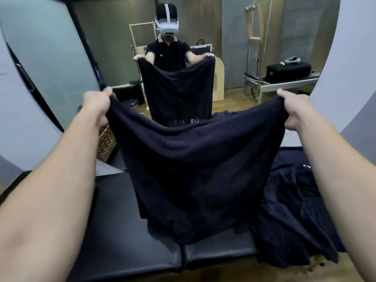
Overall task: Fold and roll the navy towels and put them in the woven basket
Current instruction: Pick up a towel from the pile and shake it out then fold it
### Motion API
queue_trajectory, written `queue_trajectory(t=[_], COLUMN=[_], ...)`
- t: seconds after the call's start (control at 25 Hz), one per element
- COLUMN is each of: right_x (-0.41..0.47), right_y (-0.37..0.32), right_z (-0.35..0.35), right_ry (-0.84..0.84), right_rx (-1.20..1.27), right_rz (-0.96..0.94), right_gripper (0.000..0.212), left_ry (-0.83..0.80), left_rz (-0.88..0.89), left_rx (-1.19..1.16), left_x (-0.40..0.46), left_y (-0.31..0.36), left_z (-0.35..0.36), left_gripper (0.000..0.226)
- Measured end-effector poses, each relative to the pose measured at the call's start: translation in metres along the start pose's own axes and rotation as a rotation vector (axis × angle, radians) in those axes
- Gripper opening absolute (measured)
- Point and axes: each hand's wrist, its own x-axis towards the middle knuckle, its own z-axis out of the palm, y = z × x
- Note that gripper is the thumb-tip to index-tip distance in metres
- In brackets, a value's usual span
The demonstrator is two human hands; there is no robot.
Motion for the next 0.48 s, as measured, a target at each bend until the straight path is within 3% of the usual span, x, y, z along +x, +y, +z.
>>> queue_trajectory(t=[0.08, 0.16, 0.28, 0.36, 0.44, 0.48], right_x=[-0.001, -0.013, -0.017, -0.010, -0.010, -0.012], right_y=[-0.008, 0.026, 0.055, 0.028, 0.000, 0.004], right_z=[0.003, -0.001, 0.000, 0.009, 0.018, 0.018], right_ry=[-0.159, -0.202, -0.076, -0.097, -0.285, -0.336], right_rx=[0.097, -0.068, -0.279, -0.053, 0.206, 0.168], right_rz=[0.006, 0.101, 0.084, 0.049, 0.063, 0.068], right_gripper=[0.063, 0.084, 0.058, 0.052, 0.070, 0.076], left_ry=[-0.042, -0.158, -0.173, -0.130, -0.217, -0.289], left_rz=[0.051, -0.046, -0.122, -0.118, -0.065, -0.071], left_rx=[-0.127, 0.008, 0.232, 0.096, -0.180, -0.216], left_x=[0.006, -0.005, -0.007, -0.002, -0.002, -0.006], left_y=[0.010, -0.025, -0.066, -0.043, -0.015, -0.018], left_z=[0.003, -0.001, 0.000, 0.007, 0.016, 0.016], left_gripper=[0.035, 0.054, 0.066, 0.054, 0.049, 0.052])
